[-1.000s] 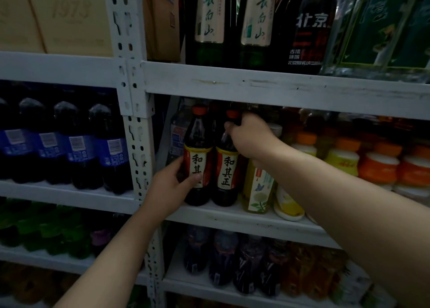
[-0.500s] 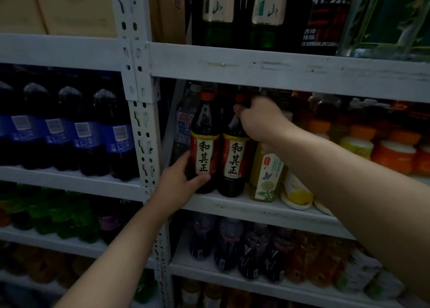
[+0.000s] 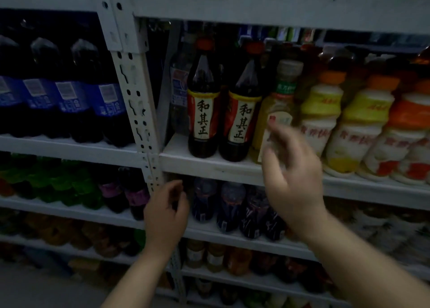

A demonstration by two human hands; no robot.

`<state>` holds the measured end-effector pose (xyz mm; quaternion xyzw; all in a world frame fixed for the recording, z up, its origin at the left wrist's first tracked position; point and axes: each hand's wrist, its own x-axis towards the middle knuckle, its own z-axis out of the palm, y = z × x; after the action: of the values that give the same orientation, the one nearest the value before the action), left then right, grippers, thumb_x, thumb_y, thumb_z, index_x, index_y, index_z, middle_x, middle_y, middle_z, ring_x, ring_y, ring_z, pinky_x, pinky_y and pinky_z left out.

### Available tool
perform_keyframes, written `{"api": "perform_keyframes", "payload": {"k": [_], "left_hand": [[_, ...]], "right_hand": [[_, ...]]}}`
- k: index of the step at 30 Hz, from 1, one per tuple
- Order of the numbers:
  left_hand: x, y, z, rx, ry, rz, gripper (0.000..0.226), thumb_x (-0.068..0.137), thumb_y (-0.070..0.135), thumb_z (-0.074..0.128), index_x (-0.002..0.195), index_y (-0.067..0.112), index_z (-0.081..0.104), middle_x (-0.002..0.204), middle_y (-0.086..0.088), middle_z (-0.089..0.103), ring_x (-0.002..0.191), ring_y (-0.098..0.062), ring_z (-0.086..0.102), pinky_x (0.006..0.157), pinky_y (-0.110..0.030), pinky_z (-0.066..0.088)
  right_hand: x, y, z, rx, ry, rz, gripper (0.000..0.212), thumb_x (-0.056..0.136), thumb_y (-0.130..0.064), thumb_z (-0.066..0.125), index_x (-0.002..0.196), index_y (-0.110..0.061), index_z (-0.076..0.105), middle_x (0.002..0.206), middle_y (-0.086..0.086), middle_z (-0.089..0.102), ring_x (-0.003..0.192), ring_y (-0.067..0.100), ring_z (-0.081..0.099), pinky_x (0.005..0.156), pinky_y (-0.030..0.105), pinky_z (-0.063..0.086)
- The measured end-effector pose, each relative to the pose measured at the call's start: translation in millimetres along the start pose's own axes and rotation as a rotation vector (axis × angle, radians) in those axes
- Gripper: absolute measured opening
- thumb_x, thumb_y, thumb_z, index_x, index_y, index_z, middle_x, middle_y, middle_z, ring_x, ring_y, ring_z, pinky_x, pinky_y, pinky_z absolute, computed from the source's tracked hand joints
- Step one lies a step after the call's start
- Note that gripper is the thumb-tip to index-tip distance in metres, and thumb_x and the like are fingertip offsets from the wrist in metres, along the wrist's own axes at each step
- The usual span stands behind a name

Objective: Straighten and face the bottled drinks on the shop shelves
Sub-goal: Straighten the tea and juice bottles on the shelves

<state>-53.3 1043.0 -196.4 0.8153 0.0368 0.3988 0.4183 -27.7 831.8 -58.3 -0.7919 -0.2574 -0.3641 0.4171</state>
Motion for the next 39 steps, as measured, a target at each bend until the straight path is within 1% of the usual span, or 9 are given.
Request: {"api": "perform_keyframes", "payload": {"k": [4,8,11,14,16,23,28,32,39], "left_hand": [[-20,-28,18,-0.05,-0.307,-0.296,0.035,0.089,0.018,0.064,0.123,0.021,0.057,0.107,0.016,0.058,0.1,-0.007,0.058,0.078,-0.004,0.042],[10,-29,39,-0.228,-0.469,-0.415,0.058,0.085,0.029,0.069,0.135,0.028,0.04,0.111,0.03,0.046,0.099,0.009,0.048,0.076,-0.001,0.036],[36,-24,53,-0.278,-0.541,-0.445,0.041,0.08,0.031,0.072,0.111,0.039,0.047,0.1,0.033,0.048,0.087,0.015,0.051,0.07,-0.003,0.04],[53,-24,66,-0.24,-0.633,-0.433,0.026,0.081,0.017,0.068,0.098,0.033,0.057,0.094,0.012,0.062,0.09,-0.007,0.061,0.071,-0.013,0.047],[59,-26,69,-0.165,-0.703,-0.338,0.024,0.084,0.014,0.068,0.099,0.03,0.058,0.099,0.006,0.063,0.097,-0.015,0.061,0.077,-0.018,0.047],[55,-34,67,-0.15,-0.616,-0.288,0.041,0.069,0.034,0.083,0.1,0.04,0.057,0.093,0.023,0.059,0.082,0.012,0.053,0.067,-0.005,0.045],[57,-36,65,0.072,-0.63,-0.234,0.047,0.073,0.055,0.07,0.111,0.028,0.062,0.107,0.003,0.066,0.098,-0.013,0.059,0.087,-0.03,0.049],[56,-33,54,-0.08,-0.832,-0.302,0.027,0.075,0.047,0.069,0.098,0.04,0.06,0.1,0.01,0.066,0.096,-0.008,0.062,0.075,-0.017,0.048],[55,-43,50,-0.023,-0.786,-0.212,0.058,0.08,0.038,0.074,0.131,0.025,0.05,0.121,0.008,0.057,0.11,-0.007,0.053,0.091,-0.021,0.039]], "right_hand": [[-91,43,20,-0.014,-0.279,0.222,0.019,0.088,-0.006,0.056,0.102,-0.014,0.066,0.099,-0.005,0.06,0.094,0.009,0.058,0.08,0.009,0.04],[-128,78,44,-0.093,-0.53,0.445,0.039,0.094,-0.025,0.049,0.132,-0.026,0.049,0.133,-0.011,0.044,0.12,0.008,0.046,0.092,0.018,0.038],[-113,84,61,-0.127,-0.533,0.423,0.056,0.093,-0.031,0.048,0.144,-0.031,0.026,0.139,-0.009,0.034,0.108,0.011,0.052,0.082,0.028,0.046],[-90,88,80,-0.217,-0.531,0.454,0.05,0.095,-0.034,0.045,0.14,-0.022,0.028,0.134,0.005,0.045,0.115,0.025,0.049,0.086,0.035,0.044],[-77,92,89,-0.184,-0.562,0.485,0.04,0.096,-0.032,0.045,0.131,-0.014,0.042,0.124,0.011,0.055,0.113,0.029,0.052,0.083,0.031,0.04],[-59,93,101,-0.156,-0.615,0.603,0.024,0.095,-0.028,0.051,0.097,-0.006,0.058,0.096,0.016,0.064,0.093,0.032,0.061,0.072,0.029,0.042],[-59,87,110,-0.236,-0.558,0.547,0.042,0.092,-0.043,0.054,0.108,-0.005,0.062,0.103,0.016,0.065,0.097,0.033,0.06,0.073,0.03,0.043],[-58,90,107,-0.251,-0.582,0.569,0.046,0.089,-0.051,0.054,0.107,-0.009,0.064,0.103,0.015,0.066,0.097,0.032,0.06,0.073,0.03,0.045],[-53,94,102,-0.217,-0.672,0.592,0.04,0.092,-0.043,0.052,0.113,-0.01,0.061,0.11,0.016,0.064,0.102,0.032,0.058,0.083,0.034,0.046]]}}
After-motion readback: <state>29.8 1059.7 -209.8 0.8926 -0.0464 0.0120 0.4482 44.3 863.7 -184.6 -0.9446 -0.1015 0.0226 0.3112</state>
